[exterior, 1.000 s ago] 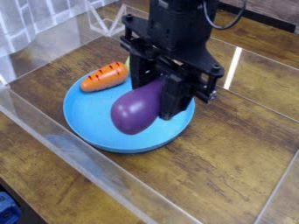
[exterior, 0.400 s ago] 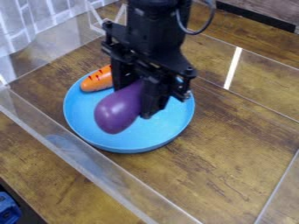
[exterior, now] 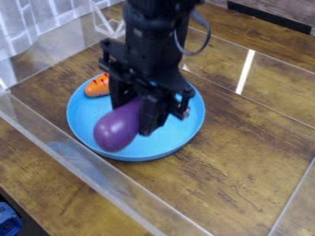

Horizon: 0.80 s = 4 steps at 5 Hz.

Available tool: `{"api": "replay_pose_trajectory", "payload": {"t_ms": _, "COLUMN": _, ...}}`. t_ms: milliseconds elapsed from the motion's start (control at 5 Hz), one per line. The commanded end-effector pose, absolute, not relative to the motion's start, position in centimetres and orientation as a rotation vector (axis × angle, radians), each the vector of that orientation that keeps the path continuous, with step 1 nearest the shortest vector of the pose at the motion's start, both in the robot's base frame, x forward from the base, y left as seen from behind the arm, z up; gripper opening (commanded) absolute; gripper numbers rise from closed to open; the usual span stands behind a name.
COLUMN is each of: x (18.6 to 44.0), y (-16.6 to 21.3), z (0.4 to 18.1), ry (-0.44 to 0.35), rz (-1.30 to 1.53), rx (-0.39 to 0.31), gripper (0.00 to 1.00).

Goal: Put the purple eggplant on the blue tray

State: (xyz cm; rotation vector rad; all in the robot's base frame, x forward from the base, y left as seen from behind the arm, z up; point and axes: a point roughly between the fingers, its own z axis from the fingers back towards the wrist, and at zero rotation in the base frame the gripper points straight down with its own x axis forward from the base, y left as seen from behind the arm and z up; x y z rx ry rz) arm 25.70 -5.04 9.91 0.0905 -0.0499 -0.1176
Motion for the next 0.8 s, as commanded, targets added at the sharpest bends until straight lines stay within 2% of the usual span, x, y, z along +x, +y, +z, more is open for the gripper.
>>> {"api": "replay_pose_trajectory", "payload": {"t_ms": 0, "x": 26.3, "y": -4.2, "z": 9.6, "ry": -0.084, "rz": -0.087, "rx": 0.102, "gripper": 0.0}}
{"api": "replay_pose_trajectory", "payload": {"t_ms": 200, "x": 26.9, "y": -3.7, "z": 8.5, "ry": -0.107, "rz": -0.085, "rx": 0.108, "gripper": 0.0}}
{"api": "replay_pose_trajectory", "payload": {"t_ms": 600, "x": 29.1, "y": -2.0, "z": 7.6, "ry": -0.165, "rz": -0.042, "rx": 0.088, "gripper": 0.0}}
